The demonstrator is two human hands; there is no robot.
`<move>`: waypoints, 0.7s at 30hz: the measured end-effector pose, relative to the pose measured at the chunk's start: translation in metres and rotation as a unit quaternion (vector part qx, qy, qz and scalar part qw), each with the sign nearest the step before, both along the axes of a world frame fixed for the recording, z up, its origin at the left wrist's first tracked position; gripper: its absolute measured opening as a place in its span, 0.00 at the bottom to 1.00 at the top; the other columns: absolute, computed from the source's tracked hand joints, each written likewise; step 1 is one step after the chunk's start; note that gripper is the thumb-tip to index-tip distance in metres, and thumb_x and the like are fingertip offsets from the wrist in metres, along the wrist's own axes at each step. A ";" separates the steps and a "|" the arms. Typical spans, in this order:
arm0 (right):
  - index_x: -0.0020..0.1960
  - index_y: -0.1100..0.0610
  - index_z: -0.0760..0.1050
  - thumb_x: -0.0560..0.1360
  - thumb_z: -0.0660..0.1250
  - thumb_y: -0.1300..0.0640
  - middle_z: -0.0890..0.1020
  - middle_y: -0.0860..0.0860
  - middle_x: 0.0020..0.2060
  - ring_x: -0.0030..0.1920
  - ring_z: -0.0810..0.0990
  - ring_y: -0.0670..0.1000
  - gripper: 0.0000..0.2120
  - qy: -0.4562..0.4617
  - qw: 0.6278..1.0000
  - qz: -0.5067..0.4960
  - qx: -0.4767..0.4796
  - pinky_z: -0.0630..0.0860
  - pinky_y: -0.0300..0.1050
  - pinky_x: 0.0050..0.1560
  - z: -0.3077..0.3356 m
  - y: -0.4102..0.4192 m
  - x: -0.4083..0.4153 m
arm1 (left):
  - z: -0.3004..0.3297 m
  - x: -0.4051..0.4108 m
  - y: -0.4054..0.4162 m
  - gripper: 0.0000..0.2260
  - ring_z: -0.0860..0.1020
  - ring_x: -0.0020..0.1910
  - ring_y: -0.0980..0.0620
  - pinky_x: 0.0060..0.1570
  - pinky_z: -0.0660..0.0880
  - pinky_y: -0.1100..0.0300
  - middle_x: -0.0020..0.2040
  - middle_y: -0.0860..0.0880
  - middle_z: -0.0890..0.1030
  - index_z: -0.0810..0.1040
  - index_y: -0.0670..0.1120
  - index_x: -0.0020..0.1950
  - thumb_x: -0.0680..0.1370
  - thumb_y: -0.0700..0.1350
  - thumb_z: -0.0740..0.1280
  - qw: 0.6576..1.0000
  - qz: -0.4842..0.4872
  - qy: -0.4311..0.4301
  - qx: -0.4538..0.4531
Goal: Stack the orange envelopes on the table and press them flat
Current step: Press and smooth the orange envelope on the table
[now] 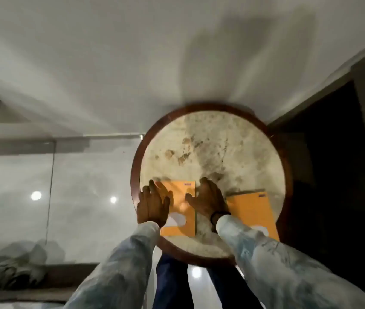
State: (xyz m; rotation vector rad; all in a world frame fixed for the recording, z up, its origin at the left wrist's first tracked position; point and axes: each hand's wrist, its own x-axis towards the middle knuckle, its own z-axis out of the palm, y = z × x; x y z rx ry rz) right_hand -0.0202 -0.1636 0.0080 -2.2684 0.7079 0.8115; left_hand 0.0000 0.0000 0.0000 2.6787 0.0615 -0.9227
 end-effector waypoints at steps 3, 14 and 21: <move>0.69 0.60 0.69 0.73 0.75 0.45 0.76 0.59 0.66 0.66 0.77 0.62 0.32 0.047 0.998 -0.051 0.011 0.75 0.53 0.59 -0.036 0.026 -0.026 | -0.036 -0.022 0.005 0.33 0.70 0.74 0.36 0.72 0.72 0.42 0.77 0.38 0.66 0.56 0.41 0.81 0.82 0.53 0.65 0.997 0.065 0.044 0.011; 0.59 0.60 0.73 0.68 0.79 0.53 0.77 0.57 0.57 0.57 0.78 0.62 0.25 -0.113 0.966 -0.228 -0.036 0.78 0.57 0.49 -0.084 -0.010 0.063 | -0.073 0.091 -0.046 0.33 0.75 0.66 0.38 0.68 0.75 0.43 0.69 0.41 0.72 0.67 0.43 0.73 0.74 0.54 0.76 0.983 0.145 -0.051 -0.100; 0.61 0.57 0.75 0.67 0.79 0.50 0.79 0.55 0.60 0.60 0.79 0.60 0.27 -0.156 0.963 -0.215 -0.053 0.80 0.55 0.52 -0.097 -0.059 0.120 | -0.080 0.146 -0.097 0.31 0.77 0.61 0.35 0.61 0.76 0.43 0.65 0.39 0.76 0.70 0.39 0.69 0.76 0.59 0.72 0.988 0.101 -0.114 -0.027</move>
